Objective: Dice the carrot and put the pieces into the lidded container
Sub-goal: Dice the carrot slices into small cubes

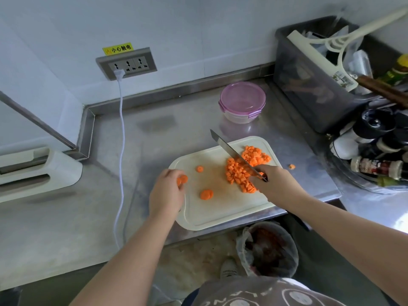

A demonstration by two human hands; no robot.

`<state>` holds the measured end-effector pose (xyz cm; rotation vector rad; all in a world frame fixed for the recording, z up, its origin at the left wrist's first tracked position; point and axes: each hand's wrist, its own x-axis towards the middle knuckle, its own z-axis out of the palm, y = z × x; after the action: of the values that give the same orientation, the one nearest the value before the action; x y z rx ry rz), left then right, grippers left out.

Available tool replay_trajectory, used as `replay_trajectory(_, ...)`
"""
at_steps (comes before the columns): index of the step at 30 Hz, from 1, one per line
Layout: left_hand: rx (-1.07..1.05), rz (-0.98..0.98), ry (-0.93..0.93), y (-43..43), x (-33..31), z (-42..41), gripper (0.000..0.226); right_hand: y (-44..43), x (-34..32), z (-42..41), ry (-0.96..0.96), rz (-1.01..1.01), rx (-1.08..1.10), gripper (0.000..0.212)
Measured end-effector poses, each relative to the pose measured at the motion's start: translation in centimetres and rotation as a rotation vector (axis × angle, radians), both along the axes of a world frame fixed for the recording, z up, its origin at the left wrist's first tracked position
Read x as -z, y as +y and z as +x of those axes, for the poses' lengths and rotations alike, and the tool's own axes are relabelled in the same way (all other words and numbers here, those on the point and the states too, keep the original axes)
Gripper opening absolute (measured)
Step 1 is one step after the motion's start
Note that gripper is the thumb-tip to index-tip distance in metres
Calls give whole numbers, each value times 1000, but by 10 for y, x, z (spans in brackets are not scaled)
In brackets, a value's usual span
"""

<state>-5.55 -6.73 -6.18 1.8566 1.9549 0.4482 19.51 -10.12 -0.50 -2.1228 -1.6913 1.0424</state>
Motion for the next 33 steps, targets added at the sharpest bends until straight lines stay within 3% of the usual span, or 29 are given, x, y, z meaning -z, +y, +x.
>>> replay_trajectory(5,34,-165,103,6,7,-21,23,-1,-2,-1,21,-14,11,25)
replay_trajectory(11,44,-120,125,10,9,-17,12,-4,-1,-5,37,-34,-4,18)
replay_trajectory(19,16,-129,135,6,4,-12,26,-3,-2,-6,57,-37,-1,12)
replay_trajectory(22,65,-67,91,0,3,-9,10,-3,-3,-6,57,-38,0,13)
replay_trajectory(24,140,1,45,-5,4,-3,9,-3,-4,-7,48,-43,-3,14)
replay_trajectory(27,279,56,116,-14,3,15,11,-3,-5,-9,47,-42,-5,13)
replay_trajectory(33,377,-74,130,-20,5,22,18,-7,-5,-10,80,-33,-6,11)
